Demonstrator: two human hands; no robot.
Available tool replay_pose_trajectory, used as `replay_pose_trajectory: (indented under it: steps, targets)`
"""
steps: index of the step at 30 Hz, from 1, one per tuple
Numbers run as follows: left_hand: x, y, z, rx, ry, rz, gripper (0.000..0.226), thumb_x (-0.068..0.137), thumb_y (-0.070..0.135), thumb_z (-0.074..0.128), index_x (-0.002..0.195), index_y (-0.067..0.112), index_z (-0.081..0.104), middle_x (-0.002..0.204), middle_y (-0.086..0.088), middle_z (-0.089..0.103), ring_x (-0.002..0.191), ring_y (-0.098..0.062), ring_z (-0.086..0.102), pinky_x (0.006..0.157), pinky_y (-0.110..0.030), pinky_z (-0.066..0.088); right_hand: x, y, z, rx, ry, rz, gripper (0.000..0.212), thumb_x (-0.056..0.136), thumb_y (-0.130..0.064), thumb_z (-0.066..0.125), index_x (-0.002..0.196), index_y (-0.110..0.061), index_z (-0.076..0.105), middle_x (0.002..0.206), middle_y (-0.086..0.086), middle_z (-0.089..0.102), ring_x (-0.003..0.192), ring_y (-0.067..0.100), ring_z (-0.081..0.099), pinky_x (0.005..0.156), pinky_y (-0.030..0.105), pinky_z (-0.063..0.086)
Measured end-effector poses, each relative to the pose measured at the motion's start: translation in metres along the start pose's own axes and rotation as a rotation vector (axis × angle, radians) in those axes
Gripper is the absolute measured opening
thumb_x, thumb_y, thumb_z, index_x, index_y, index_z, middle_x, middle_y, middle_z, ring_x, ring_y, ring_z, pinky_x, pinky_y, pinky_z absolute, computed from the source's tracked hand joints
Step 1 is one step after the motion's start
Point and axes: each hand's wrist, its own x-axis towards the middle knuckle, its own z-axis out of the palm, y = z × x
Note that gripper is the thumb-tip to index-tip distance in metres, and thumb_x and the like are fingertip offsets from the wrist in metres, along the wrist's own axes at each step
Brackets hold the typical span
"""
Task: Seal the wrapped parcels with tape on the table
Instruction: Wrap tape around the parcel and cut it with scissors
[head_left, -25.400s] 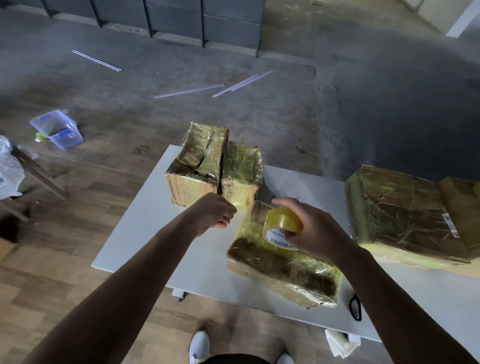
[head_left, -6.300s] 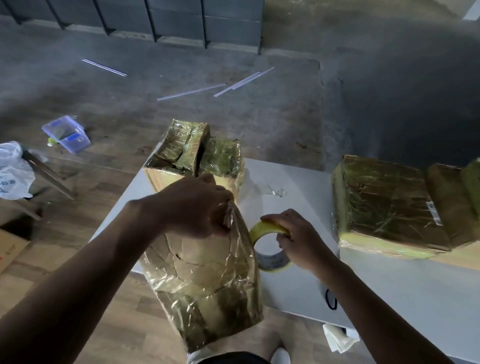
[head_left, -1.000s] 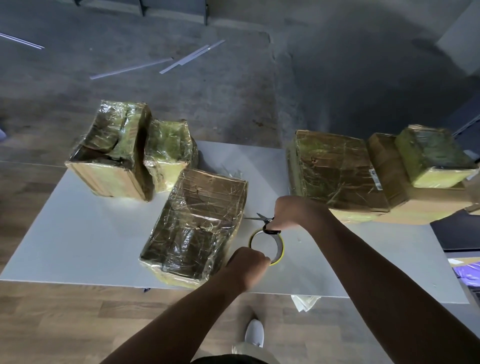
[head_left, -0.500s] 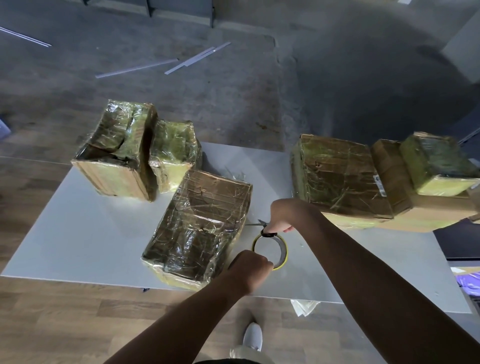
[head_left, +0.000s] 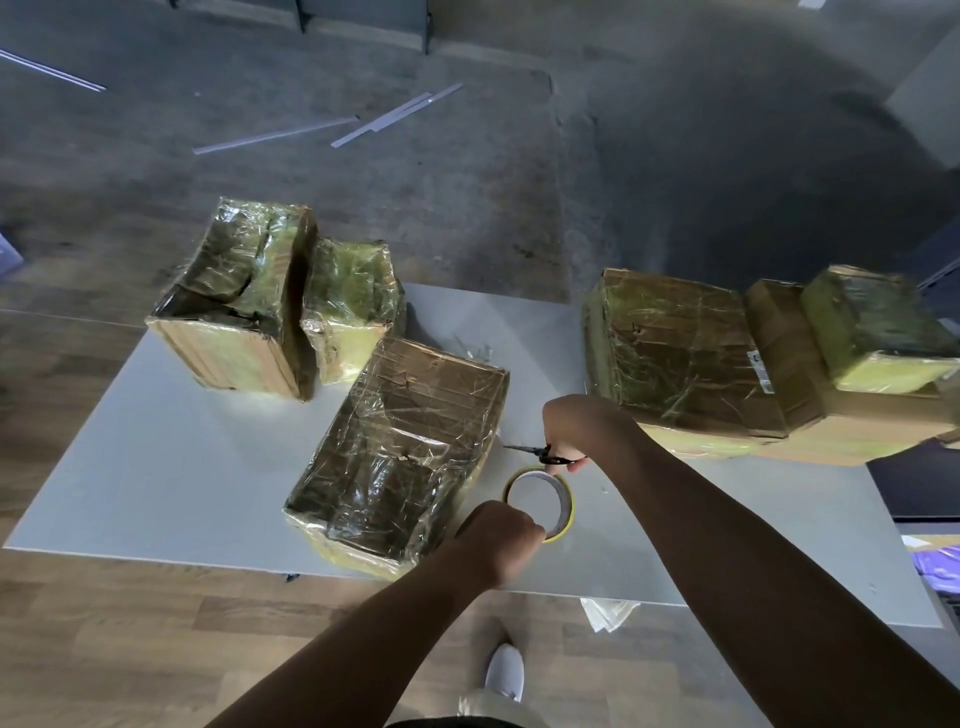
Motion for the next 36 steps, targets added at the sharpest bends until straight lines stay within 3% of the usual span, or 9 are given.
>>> replay_pose_trajectory:
  steps: [4, 9, 14, 18, 21, 25, 30, 32, 36]
  targets:
    - [-0.001, 0.0, 0.0, 0.032, -0.034, 0.028, 0.023, 0.086, 0.001, 0.049, 0.1, 0.01, 0.064, 0.093, -0.01, 0.07, 0.081, -0.033, 0.068, 0.069, -0.037, 0.055, -0.003, -0.002, 0.006, -0.147, 0.008, 0.003, 0.028, 0.082, -0.029, 0.075, 0.061, -0.016, 0.06, 0.038, -0.01, 0.055, 0.049, 0.007, 0.052, 0.064, 0.021, 0.045]
    - [-0.002, 0.001, 0.004, 0.092, -0.036, 0.062, 0.023, 0.084, -0.001, 0.051, 0.1, 0.01, 0.063, 0.093, -0.009, 0.07, 0.08, -0.031, 0.068, 0.067, -0.034, 0.054, -0.004, 0.011, 0.023, -0.135, 0.153, 0.018, 0.031, 0.077, -0.031, 0.068, 0.054, -0.017, 0.055, 0.039, -0.006, 0.05, 0.049, 0.013, 0.053, 0.061, 0.021, 0.044]
    - [0.005, 0.001, 0.014, 0.169, -0.144, 0.065, 0.014, 0.079, 0.008, 0.058, 0.088, 0.016, 0.066, 0.077, -0.003, 0.07, 0.063, -0.025, 0.069, 0.059, -0.032, 0.056, -0.006, 0.035, 0.049, 0.025, 0.166, 0.106, 0.022, 0.081, -0.04, 0.055, 0.078, -0.018, 0.054, 0.072, -0.004, 0.055, 0.077, 0.021, 0.058, 0.066, 0.024, 0.042]
    - [0.003, 0.001, 0.028, 0.354, -0.14, -0.028, 0.01, 0.047, 0.022, 0.068, 0.049, 0.022, 0.058, 0.036, 0.012, 0.046, 0.025, -0.011, 0.046, 0.035, -0.012, 0.025, 0.002, 0.042, 0.093, 0.163, 0.21, 0.18, 0.029, 0.089, -0.037, 0.047, 0.103, -0.016, 0.061, 0.101, 0.001, 0.065, 0.098, 0.022, 0.063, 0.072, 0.025, 0.043]
    - [0.001, 0.002, 0.027, 0.432, -0.112, -0.036, 0.008, 0.045, 0.015, 0.057, 0.042, 0.021, 0.053, 0.031, 0.014, 0.033, 0.021, -0.009, 0.04, 0.036, -0.01, 0.02, 0.01, 0.041, 0.12, 0.225, 0.26, 0.213, 0.032, 0.095, -0.034, 0.045, 0.115, -0.013, 0.058, 0.114, 0.004, 0.064, 0.107, 0.023, 0.062, 0.079, 0.028, 0.046]
    - [0.009, 0.002, 0.031, 0.358, -0.125, -0.053, 0.014, 0.049, 0.022, 0.069, 0.045, 0.022, 0.056, 0.032, 0.015, 0.04, 0.021, -0.011, 0.041, 0.032, -0.013, 0.023, 0.018, 0.042, 0.138, 0.22, 0.326, 0.234, 0.029, 0.096, -0.026, 0.052, 0.12, -0.011, 0.056, 0.114, 0.007, 0.062, 0.107, 0.024, 0.063, 0.083, 0.029, 0.05]
    - [0.017, 0.005, 0.039, -0.027, 0.059, -0.226, 0.043, 0.039, 0.051, 0.077, 0.039, 0.02, 0.048, 0.032, 0.015, 0.035, 0.025, 0.0, 0.042, 0.026, -0.01, 0.031, 0.024, 0.04, 0.143, 0.153, 0.316, 0.209, 0.028, 0.094, -0.022, 0.048, 0.12, -0.019, 0.059, 0.118, 0.001, 0.063, 0.112, 0.02, 0.061, 0.085, 0.028, 0.048]
    - [0.011, 0.015, 0.019, 0.008, 0.122, -0.182, 0.033, 0.038, 0.038, 0.084, 0.047, 0.021, 0.057, 0.037, 0.01, 0.046, 0.027, -0.004, 0.047, 0.032, -0.011, 0.03, 0.025, 0.038, 0.135, 0.147, 0.366, 0.193, 0.028, 0.095, -0.021, 0.046, 0.121, -0.02, 0.056, 0.121, 0.001, 0.061, 0.115, 0.021, 0.059, 0.087, 0.03, 0.048]
    - [-0.004, 0.012, -0.035, -0.164, 0.49, -0.133, 0.013, 0.064, 0.025, 0.069, 0.061, 0.017, 0.06, 0.05, 0.003, 0.054, 0.035, -0.019, 0.053, 0.034, -0.018, 0.034, 0.035, 0.034, 0.104, 0.655, 0.609, 0.017, 0.038, 0.091, -0.01, 0.046, 0.127, -0.017, 0.056, 0.125, 0.01, 0.057, 0.117, 0.026, 0.054, 0.095, 0.032, 0.042]
